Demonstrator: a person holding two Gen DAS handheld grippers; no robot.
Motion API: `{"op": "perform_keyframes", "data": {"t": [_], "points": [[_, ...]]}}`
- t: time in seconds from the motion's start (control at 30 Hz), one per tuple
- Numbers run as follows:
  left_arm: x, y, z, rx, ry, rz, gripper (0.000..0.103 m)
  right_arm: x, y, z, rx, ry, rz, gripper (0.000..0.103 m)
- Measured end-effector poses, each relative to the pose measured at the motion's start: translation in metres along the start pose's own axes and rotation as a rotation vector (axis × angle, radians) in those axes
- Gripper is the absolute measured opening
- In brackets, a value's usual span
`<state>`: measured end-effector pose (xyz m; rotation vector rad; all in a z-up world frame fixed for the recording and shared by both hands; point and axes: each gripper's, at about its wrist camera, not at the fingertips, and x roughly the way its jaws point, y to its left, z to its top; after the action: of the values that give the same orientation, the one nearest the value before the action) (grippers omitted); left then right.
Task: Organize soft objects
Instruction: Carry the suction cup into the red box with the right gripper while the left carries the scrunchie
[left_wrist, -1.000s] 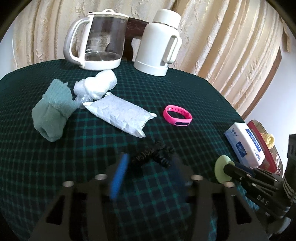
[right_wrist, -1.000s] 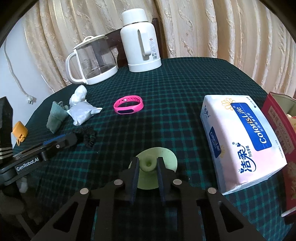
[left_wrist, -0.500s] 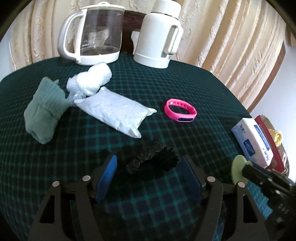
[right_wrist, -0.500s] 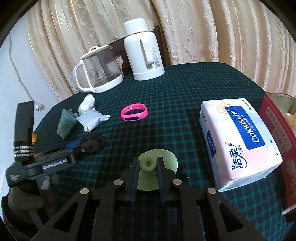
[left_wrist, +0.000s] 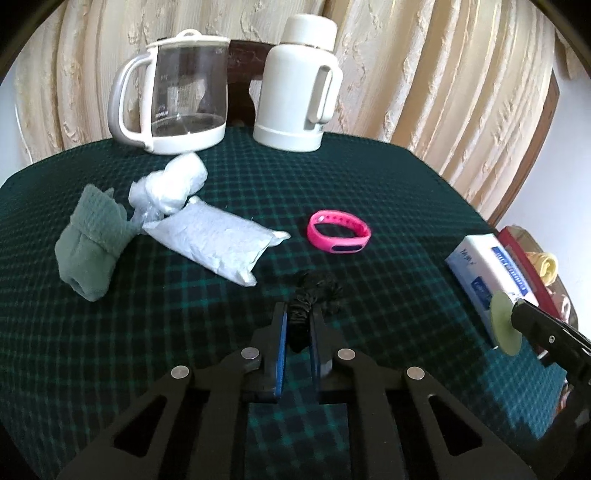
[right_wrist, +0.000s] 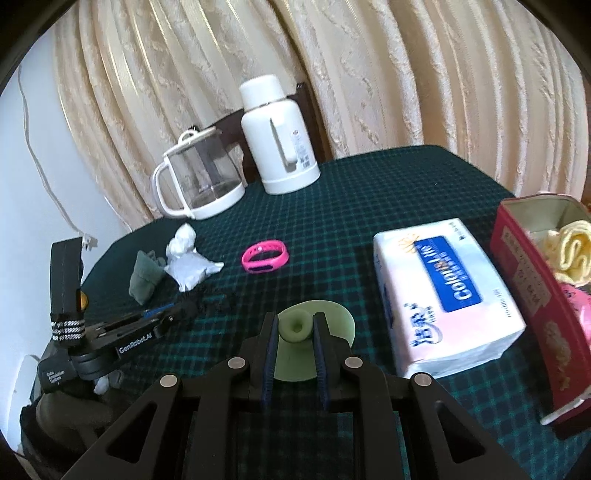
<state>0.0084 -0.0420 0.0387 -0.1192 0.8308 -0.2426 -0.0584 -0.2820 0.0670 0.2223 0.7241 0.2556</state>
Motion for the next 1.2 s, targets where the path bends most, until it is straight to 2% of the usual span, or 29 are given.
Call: {"op": "perform_keyframes", "data": {"t": [0.4, 0.83, 1.2], "points": [[-0.027, -0.038, 0.013, 0.061, -0.051, -0.060, 0.010, -0.040, -0.031, 0.009, 0.065, -0.114, -0.049, 0.020], [-0.034, -0.100, 0.024, 0.140, -0.062, -0.153, 0.010, -0.098, -0.108, 0.003, 0.208, -0.235, -0.209, 0.020], [-0.034, -0.152, 0.025, 0.214, -0.056, -0.214, 0.010, -0.125, -0.160, -0.013, 0.295, -0.273, -0.336, 0.020]]}}
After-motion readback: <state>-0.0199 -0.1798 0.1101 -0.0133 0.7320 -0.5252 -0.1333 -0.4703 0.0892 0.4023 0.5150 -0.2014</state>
